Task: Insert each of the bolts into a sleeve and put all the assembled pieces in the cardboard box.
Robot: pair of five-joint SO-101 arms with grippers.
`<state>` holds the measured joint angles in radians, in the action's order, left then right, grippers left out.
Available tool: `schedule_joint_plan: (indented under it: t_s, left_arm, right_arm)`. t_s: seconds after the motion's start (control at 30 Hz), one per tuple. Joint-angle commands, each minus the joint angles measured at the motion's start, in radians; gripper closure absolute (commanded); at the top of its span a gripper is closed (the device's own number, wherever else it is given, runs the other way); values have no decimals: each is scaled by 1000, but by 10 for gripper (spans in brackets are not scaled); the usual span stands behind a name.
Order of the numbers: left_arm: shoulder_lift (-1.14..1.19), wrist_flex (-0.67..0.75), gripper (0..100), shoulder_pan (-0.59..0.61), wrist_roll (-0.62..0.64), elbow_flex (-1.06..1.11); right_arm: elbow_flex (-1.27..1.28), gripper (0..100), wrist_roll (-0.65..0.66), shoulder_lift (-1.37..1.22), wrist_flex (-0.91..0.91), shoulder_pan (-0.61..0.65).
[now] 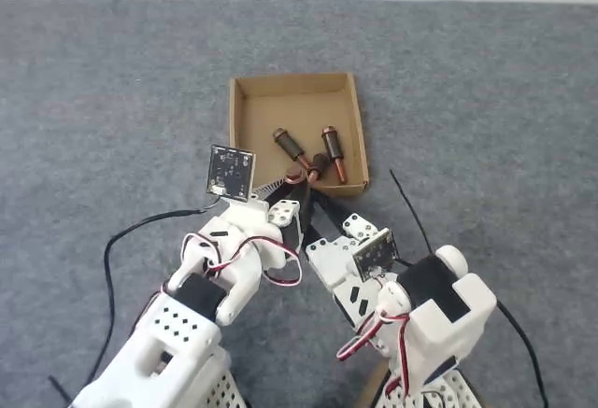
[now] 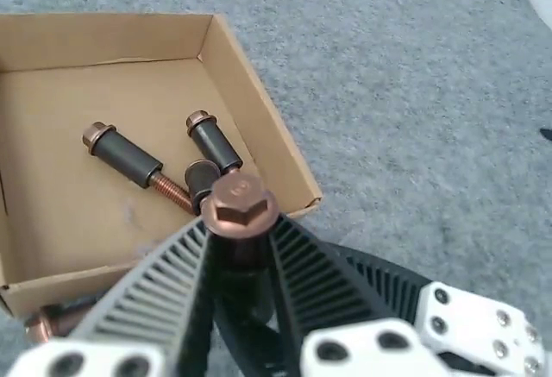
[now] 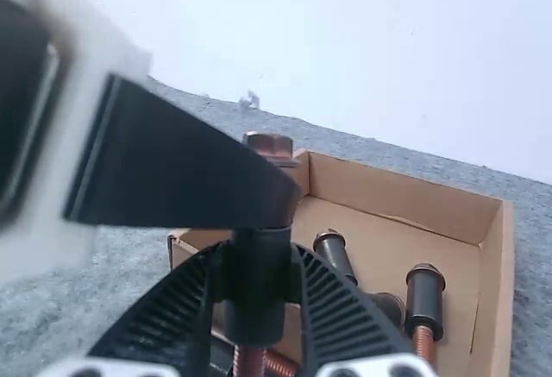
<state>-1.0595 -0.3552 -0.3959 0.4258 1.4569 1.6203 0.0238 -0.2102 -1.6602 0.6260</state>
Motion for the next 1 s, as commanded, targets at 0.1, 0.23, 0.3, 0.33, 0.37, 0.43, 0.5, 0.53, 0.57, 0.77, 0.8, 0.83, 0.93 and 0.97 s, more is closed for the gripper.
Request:
schedule_joint_plan:
  t_s: [0.1,0.23,0.3,0.33,0.37,0.43,0.5,0.53,0.57,0.77,0.8,0.83,0.93,0.97]
  left_arm:
    - [15,-6,928,0,-14,7]
    - [15,-9,787,0,-14,12]
    - [11,-9,742,2,-14,22]
    - [11,-9,729,2,-14,22]
    - [9,-9,724,3,-14,22]
    - [9,-9,724,6,-14,21]
    - [9,-9,724,6,-14,16]
    - [8,-9,723,8,-14,15]
    - [8,-9,723,8,-14,15]
    - [8,-12,722,26,-9,-13]
    - [8,-12,722,37,-9,-21]
    - [8,-12,723,51,-8,-28]
    - [6,-12,724,77,-6,-48]
    - [6,-12,724,83,6,-59]
  right_arm:
    - [-5,992,-11,15,-50,-53]
    - [-6,992,-9,13,-47,-56]
    - [-6,992,-9,13,-47,-58]
    - [-6,992,-9,12,-45,-58]
    - [-6,992,-9,10,-45,-58]
    - [-6,992,-9,10,-45,-58]
    - [-6,992,-9,10,-44,-58]
    - [-11,992,-9,8,-42,-58]
    - [-17,992,-9,8,-41,-59]
    - [-21,992,-9,7,-39,-59]
    - [-21,992,-9,7,-39,-59]
    - [-21,992,-9,7,-39,-59]
    - [-21,992,-9,7,-38,-59]
    - [-21,992,-9,7,-38,-59]
